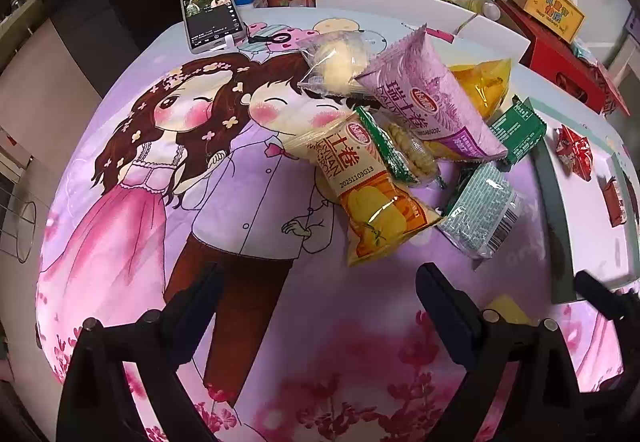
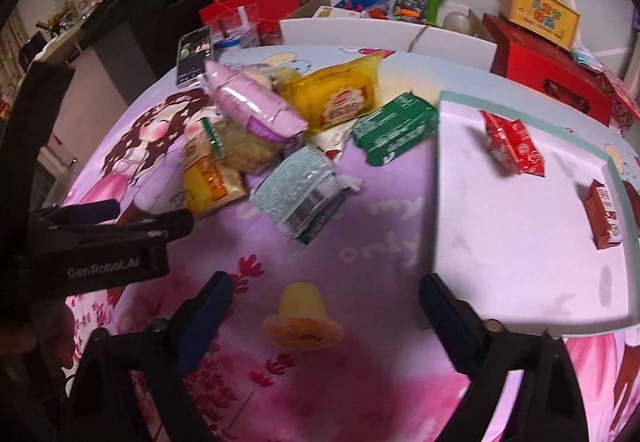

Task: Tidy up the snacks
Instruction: 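Return both tools to the pile and grasp the yellow jelly cup with the right gripper, then grasp the yellow roll packet with the left gripper while the right holds the jelly cup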

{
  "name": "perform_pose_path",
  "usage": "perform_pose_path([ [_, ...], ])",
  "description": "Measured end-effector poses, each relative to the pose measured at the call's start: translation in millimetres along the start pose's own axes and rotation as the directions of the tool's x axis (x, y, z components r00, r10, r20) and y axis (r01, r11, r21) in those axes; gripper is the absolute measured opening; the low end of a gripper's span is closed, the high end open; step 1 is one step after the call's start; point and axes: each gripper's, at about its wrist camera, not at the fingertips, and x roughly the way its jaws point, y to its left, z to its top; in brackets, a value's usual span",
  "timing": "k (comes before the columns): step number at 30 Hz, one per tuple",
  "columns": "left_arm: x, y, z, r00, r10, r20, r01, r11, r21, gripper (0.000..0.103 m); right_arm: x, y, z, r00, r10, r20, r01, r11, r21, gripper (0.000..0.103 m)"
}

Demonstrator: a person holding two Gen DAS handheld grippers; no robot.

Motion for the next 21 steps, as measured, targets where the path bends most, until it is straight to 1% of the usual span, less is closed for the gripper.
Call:
perform_pose_path([
  [4,0,2,1,1.000,-0.019,-0.001,0.019,1.000,-0.018,0.096,10,5,-4,0.999,0.021,-0.039,-0.021,1.000,-0.012,0.086],
  [9,3,9,4,0.997,-0.081,-0.002,0.081,0.992,-0.093,0.096,25,11,-11,0.995,0.024,-0.099,-0.027,0.999,-0.034,0.077],
  [10,4,10,5,0.995,-0.098,-0.005,0.097,0.989,-0.112,0.096,28,11,-12,0.994,0.020,-0.109,-0.024,0.999,-0.032,0.071],
  [11,6,11,6,0.993,-0.118,-0.008,0.116,0.985,-0.131,0.096,31,10,-13,0.993,0.018,-0.118,-0.022,0.999,-0.028,0.065],
  [15,16,17,11,0.983,-0.182,-0.028,0.172,0.960,-0.222,0.096,35,8,-15,0.992,0.023,-0.125,-0.025,1.000,-0.015,0.062],
  [17,23,21,13,0.978,-0.204,-0.033,0.188,0.944,-0.272,0.096,37,7,-15,0.991,0.036,-0.130,-0.038,0.999,-0.009,0.051],
  [19,28,26,17,0.974,-0.226,-0.030,0.205,0.925,-0.320,0.096,38,8,-16,0.991,0.037,-0.129,-0.039,0.999,-0.013,0.051],
  [21,34,26,22,0.972,-0.234,-0.022,0.213,0.916,-0.340,0.096,38,7,-16,0.991,0.041,-0.126,-0.043,0.999,-0.013,0.050],
])
